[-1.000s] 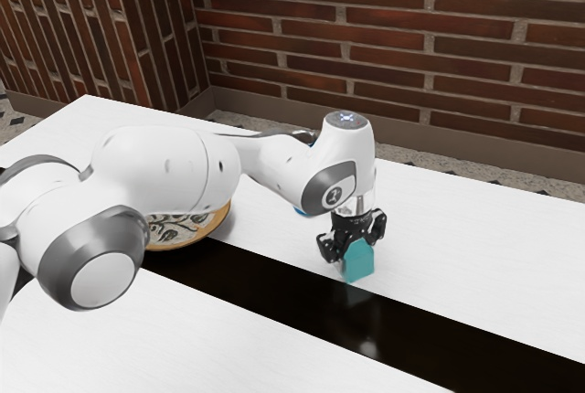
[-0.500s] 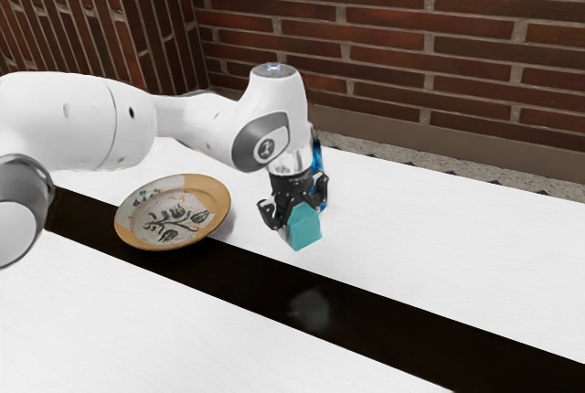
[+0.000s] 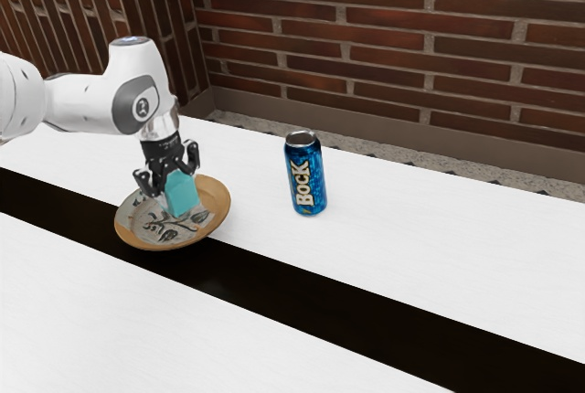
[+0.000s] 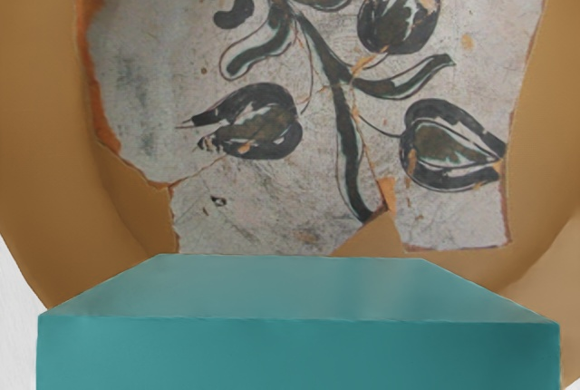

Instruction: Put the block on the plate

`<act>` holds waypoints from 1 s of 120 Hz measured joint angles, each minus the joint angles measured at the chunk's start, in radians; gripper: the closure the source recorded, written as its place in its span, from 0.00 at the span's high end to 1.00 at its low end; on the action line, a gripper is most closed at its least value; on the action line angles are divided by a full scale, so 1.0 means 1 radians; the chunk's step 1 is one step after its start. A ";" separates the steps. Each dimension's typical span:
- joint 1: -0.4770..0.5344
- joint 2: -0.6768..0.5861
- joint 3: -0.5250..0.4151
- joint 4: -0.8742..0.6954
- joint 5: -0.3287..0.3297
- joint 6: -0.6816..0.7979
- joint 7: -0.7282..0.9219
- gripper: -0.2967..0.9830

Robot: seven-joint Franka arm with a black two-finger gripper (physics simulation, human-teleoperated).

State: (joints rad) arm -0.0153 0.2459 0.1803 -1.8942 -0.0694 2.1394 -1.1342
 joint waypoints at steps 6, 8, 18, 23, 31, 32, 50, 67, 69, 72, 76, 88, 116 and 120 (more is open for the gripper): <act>0.027 0.044 0.000 0.041 -0.007 0.000 0.037 0.55; 0.035 0.058 -0.001 0.054 -0.010 0.000 0.049 0.54; 0.065 0.131 -0.001 0.126 -0.027 -0.001 0.111 0.54; 0.075 0.156 -0.001 0.153 -0.033 -0.001 0.141 0.54; 0.084 0.172 -0.001 0.170 -0.039 -0.001 0.185 0.54; 0.084 0.173 -0.001 0.171 -0.039 -0.001 0.191 0.54; 0.085 0.158 -0.001 0.171 -0.058 0.000 0.275 0.65; 0.070 0.104 -0.009 0.159 -0.065 -0.003 0.337 0.71; 0.064 0.093 -0.012 0.157 -0.067 -0.004 0.343 0.71; 0.055 0.076 -0.015 0.152 -0.069 -0.007 0.352 0.72; 0.042 0.053 -0.020 0.145 -0.071 -0.012 0.364 0.73; 0.011 -0.011 -0.026 0.139 -0.065 -0.038 0.422 0.74; -0.036 -0.163 -0.027 0.113 0.059 -0.131 0.628 0.76; -0.046 -0.188 -0.027 0.110 0.078 -0.151 0.653 0.76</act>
State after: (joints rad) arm -0.0610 0.0583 0.1534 -1.7841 0.0083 1.9885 -0.4807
